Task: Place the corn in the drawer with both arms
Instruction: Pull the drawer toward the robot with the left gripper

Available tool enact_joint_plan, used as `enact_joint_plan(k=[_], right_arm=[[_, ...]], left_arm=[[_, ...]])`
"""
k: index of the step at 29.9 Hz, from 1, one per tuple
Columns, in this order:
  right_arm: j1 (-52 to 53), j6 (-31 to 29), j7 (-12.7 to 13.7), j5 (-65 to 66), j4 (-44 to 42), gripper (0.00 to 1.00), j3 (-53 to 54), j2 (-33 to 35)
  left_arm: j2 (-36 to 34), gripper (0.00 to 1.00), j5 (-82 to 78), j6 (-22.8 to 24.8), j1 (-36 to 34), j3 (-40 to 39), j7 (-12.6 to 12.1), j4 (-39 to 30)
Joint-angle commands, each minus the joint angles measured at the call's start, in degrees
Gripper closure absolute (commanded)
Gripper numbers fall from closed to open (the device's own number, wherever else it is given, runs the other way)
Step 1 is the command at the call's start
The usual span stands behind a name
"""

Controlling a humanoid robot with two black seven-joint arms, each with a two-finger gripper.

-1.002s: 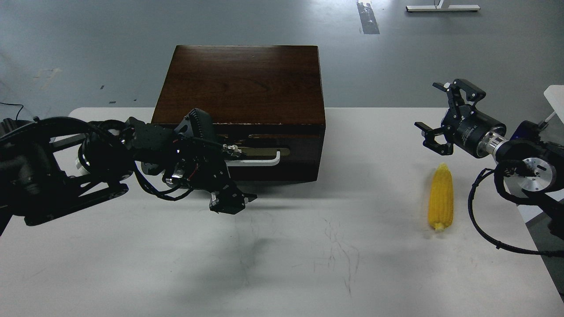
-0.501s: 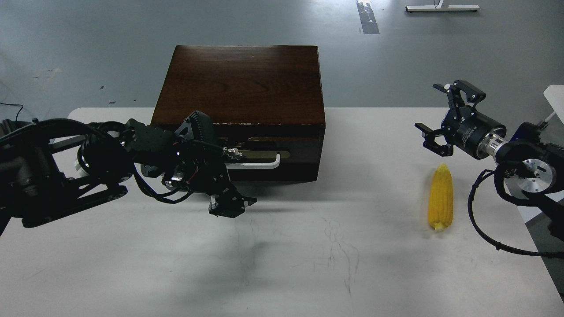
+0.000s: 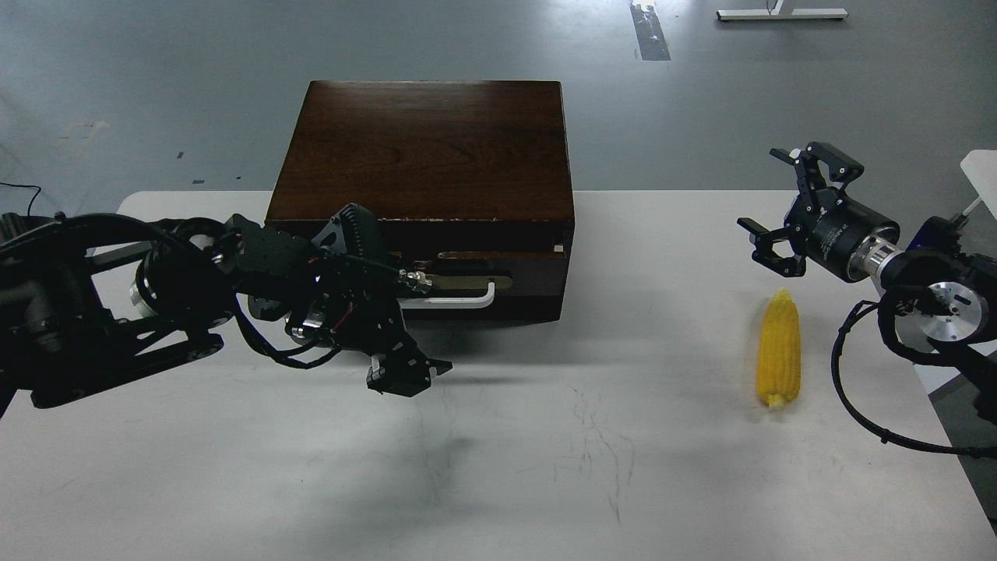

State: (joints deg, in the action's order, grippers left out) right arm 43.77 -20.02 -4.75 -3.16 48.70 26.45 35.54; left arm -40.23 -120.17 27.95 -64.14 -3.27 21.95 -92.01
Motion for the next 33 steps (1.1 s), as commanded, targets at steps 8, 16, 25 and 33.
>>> enact_joint_plan(k=[8, 16, 25, 33], right_arm=[[0.00, -0.02, 0.00, 0.00, 0.00, 0.00, -0.17, 0.06], [-0.26, -0.02, 0.00, 0.00, -0.09, 0.00, -0.26, 0.32], [-0.35, -0.02, 0.00, 0.00, 0.08, 0.00, -0.26, 0.32], [-0.44, -0.02, 0.00, 0.00, 0.26, 0.00, -0.26, 0.58]], left_arm=[[-0.81, 0.02, -0.06, 0.05, 0.85, 0.10, -0.06, -2.38], [-3.45, 0.02, -0.15, 0.05, 1.65, 2.30, -0.06, -5.10], [-4.59, 0.02, -0.15, 0.05, 1.56, 2.30, -0.06, -6.95], [-5.38, 0.02, -0.15, 0.05, 1.65, 2.65, -0.06, -8.36]])
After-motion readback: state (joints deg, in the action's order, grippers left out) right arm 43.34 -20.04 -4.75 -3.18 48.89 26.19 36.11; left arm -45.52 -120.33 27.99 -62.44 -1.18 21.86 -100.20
